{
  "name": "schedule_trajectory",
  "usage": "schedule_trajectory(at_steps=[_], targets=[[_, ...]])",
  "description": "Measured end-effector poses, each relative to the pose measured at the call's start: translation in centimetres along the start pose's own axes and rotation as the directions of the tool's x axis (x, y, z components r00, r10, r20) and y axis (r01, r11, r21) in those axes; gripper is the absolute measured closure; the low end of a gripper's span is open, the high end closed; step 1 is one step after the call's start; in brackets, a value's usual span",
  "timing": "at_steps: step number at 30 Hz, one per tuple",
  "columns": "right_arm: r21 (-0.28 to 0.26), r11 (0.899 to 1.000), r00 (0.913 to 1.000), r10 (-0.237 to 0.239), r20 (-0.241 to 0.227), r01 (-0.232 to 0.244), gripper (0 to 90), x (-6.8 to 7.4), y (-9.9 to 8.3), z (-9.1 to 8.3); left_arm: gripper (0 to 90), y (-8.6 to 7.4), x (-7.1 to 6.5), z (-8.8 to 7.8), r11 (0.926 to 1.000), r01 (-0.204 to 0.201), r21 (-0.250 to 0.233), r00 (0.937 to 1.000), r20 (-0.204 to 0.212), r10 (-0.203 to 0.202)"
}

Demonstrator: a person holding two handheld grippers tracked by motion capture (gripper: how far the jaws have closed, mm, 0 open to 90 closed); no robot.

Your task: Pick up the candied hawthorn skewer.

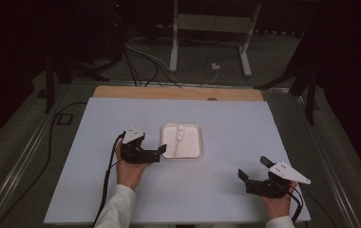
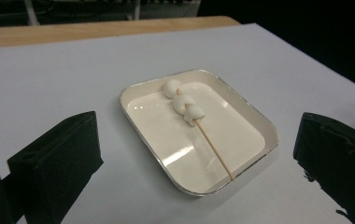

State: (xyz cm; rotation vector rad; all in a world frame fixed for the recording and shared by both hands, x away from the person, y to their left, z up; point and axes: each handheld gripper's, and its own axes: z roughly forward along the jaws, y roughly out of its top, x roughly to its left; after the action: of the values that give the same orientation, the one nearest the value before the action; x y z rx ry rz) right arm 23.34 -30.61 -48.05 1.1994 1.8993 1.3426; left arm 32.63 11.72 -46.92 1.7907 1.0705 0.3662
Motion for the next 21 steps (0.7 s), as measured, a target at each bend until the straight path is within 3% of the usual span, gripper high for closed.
schedule_trajectory(at_steps=[9,15,21], targets=[[0.004,1.000,1.0000,0.006,0.001,-0.006,0.0,0.0,0.0,0.0,6.0,-0.2,-0.6,2.3,0.9982,0.012,0.059,0.9999,0.007,-0.013],[0.009,1.000,1.0000,0.007,-0.001,-0.007,0.0,0.0,0.0,0.1,6.9,-0.6,-0.8,4.3,0.9925,0.024,0.120,0.9996,0.015,-0.026],[0.008,1.000,1.0000,0.009,0.000,-0.009,0.0,-0.1,-0.1,0.1,10.8,-1.1,-1.4,6.1,0.9844,0.009,0.176,0.9999,0.010,-0.011]])
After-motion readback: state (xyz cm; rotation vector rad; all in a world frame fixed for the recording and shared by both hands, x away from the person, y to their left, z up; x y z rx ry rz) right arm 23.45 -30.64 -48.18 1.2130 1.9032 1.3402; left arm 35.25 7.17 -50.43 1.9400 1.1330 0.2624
